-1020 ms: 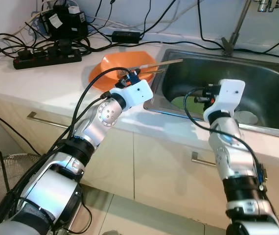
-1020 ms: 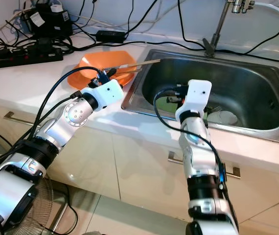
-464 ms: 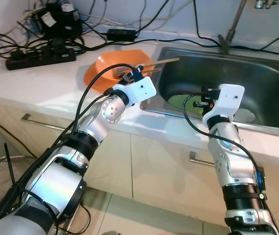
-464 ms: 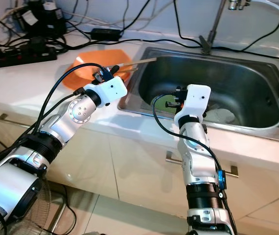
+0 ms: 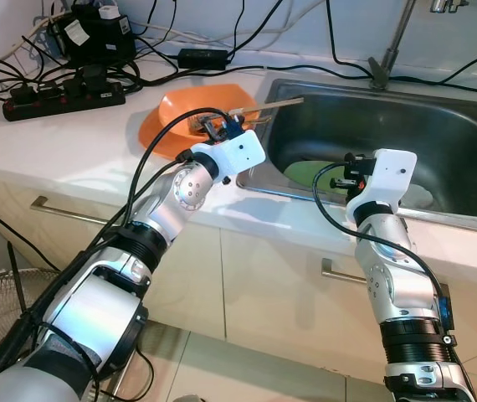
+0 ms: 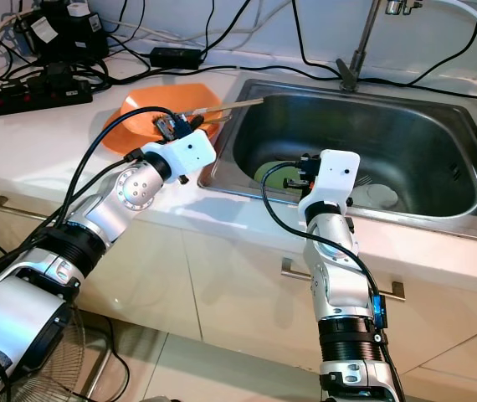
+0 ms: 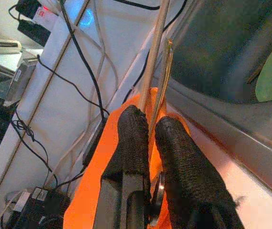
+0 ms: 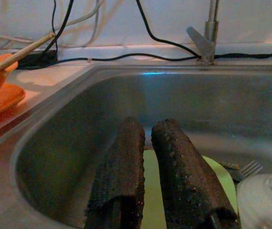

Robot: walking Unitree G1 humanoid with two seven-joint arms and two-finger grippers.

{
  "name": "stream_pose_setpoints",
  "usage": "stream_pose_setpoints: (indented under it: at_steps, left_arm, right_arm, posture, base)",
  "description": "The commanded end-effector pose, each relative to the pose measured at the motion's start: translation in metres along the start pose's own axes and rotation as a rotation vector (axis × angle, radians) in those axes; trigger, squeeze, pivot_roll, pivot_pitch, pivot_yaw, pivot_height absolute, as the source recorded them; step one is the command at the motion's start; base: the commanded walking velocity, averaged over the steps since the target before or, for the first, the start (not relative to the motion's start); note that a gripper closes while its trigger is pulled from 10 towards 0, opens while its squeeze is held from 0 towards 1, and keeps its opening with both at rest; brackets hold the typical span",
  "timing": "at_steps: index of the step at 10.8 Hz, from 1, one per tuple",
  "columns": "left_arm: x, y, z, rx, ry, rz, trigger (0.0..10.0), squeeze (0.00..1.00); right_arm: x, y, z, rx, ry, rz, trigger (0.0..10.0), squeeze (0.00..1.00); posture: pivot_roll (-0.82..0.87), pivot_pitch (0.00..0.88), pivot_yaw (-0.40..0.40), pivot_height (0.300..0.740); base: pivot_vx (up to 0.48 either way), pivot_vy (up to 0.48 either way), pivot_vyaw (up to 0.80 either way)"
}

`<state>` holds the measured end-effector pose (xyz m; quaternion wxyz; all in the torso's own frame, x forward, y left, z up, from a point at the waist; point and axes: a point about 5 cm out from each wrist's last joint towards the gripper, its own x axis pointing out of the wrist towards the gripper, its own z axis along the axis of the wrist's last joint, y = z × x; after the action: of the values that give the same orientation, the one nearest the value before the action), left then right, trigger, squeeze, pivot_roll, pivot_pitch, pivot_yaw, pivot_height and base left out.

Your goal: Kitchen organization

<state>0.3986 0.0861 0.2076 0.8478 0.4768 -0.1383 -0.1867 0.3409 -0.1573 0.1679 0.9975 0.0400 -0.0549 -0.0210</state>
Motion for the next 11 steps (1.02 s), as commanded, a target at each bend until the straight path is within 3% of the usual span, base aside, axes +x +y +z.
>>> stream_pose_setpoints:
  at_steps: [1,6,8,9,10,11]
  left_arm:
    - [0.003,0.007,0.003,0.022,-0.002,0.018,0.0,0.00]
    - [0.005,0.014,0.008,0.081,-0.017,0.041,0.0,0.00]
    - [0.004,0.023,0.011,0.135,-0.005,0.090,0.0,0.00]
    - [0.004,0.031,0.014,0.152,-0.001,0.128,6.6,0.00]
    - [0.004,0.035,0.016,0.176,0.000,0.148,10.0,0.00]
    - [0.004,0.039,0.019,0.209,-0.004,0.167,10.0,0.00]
  right_arm:
    - [0.000,0.002,0.003,0.009,-0.002,0.004,10.0,0.00]
    - [0.004,0.004,0.004,0.014,-0.006,0.012,10.0,0.00]
    - [0.006,0.005,0.005,0.015,-0.007,0.015,10.0,0.00]
    - [0.007,0.006,0.005,0.016,-0.010,0.018,10.0,0.00]
    - [0.008,0.006,0.006,0.016,-0.010,0.020,10.0,0.00]
    - [0.009,0.007,0.006,0.017,-0.012,0.024,10.0,0.00]
  posture:
    - [0.17,0.099,0.018,0.740]
    - [0.18,0.083,0.012,0.740]
    - [0.18,0.077,0.007,0.740]
    - [0.19,0.074,0.003,0.740]
    - [0.19,0.073,0.003,0.740]
    - [0.19,0.066,0.000,0.740]
  base:
    - [0.000,0.000,0.00]
    - [0.000,0.000,0.00]
    - [0.000,0.000,0.00]
    - [0.000,0.000,0.00]
    - [0.000,0.000,0.00]
    - [0.000,0.000,0.00]
